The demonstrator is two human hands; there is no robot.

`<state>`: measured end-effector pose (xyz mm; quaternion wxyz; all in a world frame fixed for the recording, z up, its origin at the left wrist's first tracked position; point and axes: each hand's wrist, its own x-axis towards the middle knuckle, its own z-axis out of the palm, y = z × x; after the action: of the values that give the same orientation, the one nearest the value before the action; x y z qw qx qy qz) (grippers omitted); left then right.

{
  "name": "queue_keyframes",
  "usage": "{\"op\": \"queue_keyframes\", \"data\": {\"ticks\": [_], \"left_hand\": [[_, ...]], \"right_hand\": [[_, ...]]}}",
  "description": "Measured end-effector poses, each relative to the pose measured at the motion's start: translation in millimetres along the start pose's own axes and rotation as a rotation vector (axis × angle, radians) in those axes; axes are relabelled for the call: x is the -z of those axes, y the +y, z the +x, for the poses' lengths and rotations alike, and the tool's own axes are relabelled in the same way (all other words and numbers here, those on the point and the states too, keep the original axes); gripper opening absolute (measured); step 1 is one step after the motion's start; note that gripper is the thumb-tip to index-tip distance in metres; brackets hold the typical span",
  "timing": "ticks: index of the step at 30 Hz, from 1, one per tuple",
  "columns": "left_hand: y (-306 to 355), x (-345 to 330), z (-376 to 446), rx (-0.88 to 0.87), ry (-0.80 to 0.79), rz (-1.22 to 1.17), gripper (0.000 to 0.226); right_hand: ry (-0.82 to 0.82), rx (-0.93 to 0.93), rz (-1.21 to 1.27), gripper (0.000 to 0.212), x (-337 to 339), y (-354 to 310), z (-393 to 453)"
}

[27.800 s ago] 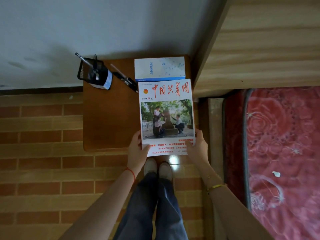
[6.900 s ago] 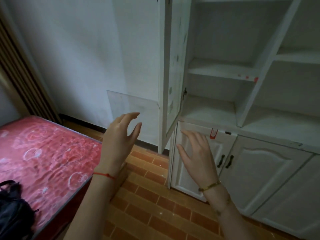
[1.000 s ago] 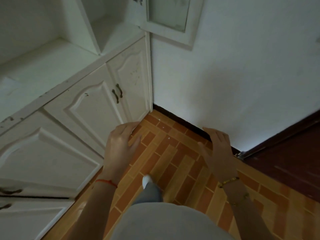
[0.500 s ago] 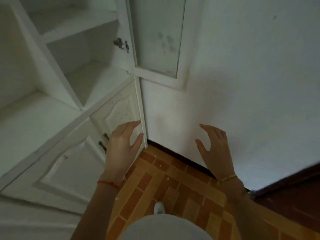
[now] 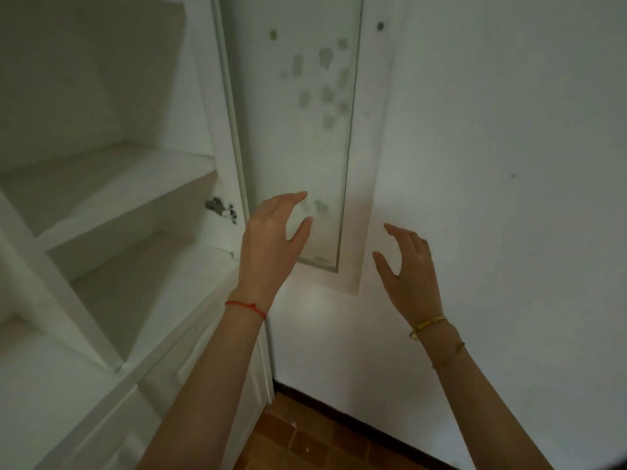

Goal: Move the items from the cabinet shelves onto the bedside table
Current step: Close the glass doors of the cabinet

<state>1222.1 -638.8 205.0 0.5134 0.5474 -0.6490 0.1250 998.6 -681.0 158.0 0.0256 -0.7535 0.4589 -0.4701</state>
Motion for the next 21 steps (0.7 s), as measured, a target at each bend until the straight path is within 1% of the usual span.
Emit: {"op": "queue_keyframes", "data": {"ticks": [5,9,16,21], "left_hand": [[8,-34,76,-0.096,0.030,-0.022,0.037],[23,-58,112,-0.143,0.044,-0.037,0.041],[36,-89,138,-0.142,0.027,-0.050,0.049],[39,-96,139,-0.121,0.042,-0.044,0.050]], "right_hand": [[0.053,-0.026,0.002,0.050,-14,12,67],[0.064,-0.041,0.011,0.053,-23,22,101],[0.020,0.002,0.028,0.050,-33,26,124],[0.051,0.018,0.119,0.048,-35,26,121]]}}
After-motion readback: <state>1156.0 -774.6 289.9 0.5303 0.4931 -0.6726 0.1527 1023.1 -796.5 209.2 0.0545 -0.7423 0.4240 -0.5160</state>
